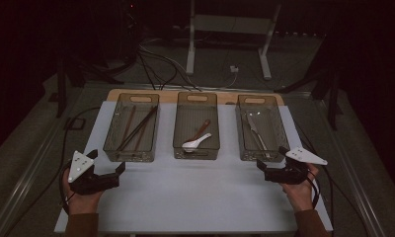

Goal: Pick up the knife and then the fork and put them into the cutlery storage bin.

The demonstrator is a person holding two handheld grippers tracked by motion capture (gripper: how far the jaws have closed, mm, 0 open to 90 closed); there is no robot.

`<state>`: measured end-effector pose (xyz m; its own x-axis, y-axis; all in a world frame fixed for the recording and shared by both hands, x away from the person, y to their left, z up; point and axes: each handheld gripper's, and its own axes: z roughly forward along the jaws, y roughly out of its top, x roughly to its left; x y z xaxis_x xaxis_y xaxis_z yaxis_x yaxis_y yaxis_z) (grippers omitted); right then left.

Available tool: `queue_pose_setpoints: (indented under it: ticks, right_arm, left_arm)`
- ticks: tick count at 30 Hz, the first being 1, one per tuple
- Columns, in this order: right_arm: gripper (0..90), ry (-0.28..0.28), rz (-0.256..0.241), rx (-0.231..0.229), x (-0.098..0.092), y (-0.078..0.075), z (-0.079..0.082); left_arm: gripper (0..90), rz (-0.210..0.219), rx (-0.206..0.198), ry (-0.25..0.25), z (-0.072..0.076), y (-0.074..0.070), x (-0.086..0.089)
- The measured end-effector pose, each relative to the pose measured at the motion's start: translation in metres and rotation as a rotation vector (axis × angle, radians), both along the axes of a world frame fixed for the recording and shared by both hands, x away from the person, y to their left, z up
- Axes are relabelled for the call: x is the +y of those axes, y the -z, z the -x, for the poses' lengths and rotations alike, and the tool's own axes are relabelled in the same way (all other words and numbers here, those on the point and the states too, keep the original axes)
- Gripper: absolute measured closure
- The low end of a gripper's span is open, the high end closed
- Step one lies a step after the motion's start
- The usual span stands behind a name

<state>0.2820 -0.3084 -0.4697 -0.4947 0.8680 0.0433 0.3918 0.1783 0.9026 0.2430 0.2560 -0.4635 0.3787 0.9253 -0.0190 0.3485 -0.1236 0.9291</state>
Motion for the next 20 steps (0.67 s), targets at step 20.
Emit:
queue_pose_setpoints:
  ticks: [20]
  right_arm:
    - [0.0,-0.026,-0.030,-0.035,0.002,0.013,0.022]
  left_arm:
    - [0.6,0.033,-0.010,-0.008,0.002,0.002,0.003]
